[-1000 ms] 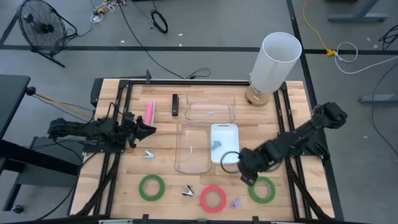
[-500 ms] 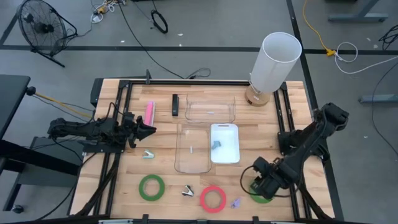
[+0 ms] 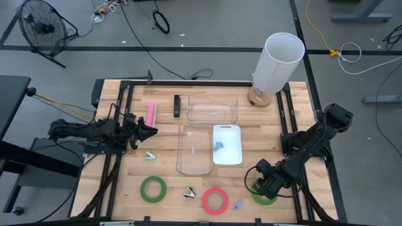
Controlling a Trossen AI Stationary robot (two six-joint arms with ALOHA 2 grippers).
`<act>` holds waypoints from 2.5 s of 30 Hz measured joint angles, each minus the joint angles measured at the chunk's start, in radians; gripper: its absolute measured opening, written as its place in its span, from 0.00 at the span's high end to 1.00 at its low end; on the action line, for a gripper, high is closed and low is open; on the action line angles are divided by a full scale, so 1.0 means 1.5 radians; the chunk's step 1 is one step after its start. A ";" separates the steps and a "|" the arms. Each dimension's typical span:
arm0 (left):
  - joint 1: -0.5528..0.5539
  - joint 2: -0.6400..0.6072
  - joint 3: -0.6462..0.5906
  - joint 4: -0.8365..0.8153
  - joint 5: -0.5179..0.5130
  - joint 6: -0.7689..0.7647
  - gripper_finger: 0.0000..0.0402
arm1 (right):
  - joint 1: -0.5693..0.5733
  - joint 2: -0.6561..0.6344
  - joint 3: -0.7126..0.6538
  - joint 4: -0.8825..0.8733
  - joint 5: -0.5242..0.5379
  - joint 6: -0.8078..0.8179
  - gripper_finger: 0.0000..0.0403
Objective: Pick and place Stapler, Stapler remover, tape
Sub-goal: Put the right green tape into the top transparent bin
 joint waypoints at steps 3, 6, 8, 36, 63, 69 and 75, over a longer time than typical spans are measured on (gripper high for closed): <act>0.000 0.000 0.000 0.000 0.000 0.000 0.81 | 0.000 0.000 -0.005 0.003 -0.005 -0.002 0.45; 0.000 0.000 0.000 0.000 0.000 0.000 0.81 | -0.004 0.001 -0.002 -0.001 -0.009 -0.020 0.45; 0.000 0.000 0.000 0.000 0.000 0.000 0.81 | -0.008 0.002 -0.002 -0.003 -0.008 -0.035 0.45; 0.000 0.000 0.000 0.000 0.000 0.001 0.81 | -0.008 0.000 -0.038 0.007 0.013 -0.043 0.45; 0.000 0.000 0.000 -0.001 0.000 0.002 0.81 | -0.025 -0.003 -0.051 0.014 0.027 -0.072 0.97; 0.000 0.000 0.000 -0.001 0.000 0.001 0.81 | -0.026 -0.010 -0.053 0.021 0.047 -0.119 0.96; 0.000 0.000 0.000 -0.001 0.000 0.001 0.81 | -0.029 -0.035 -0.059 0.016 0.079 -0.106 0.78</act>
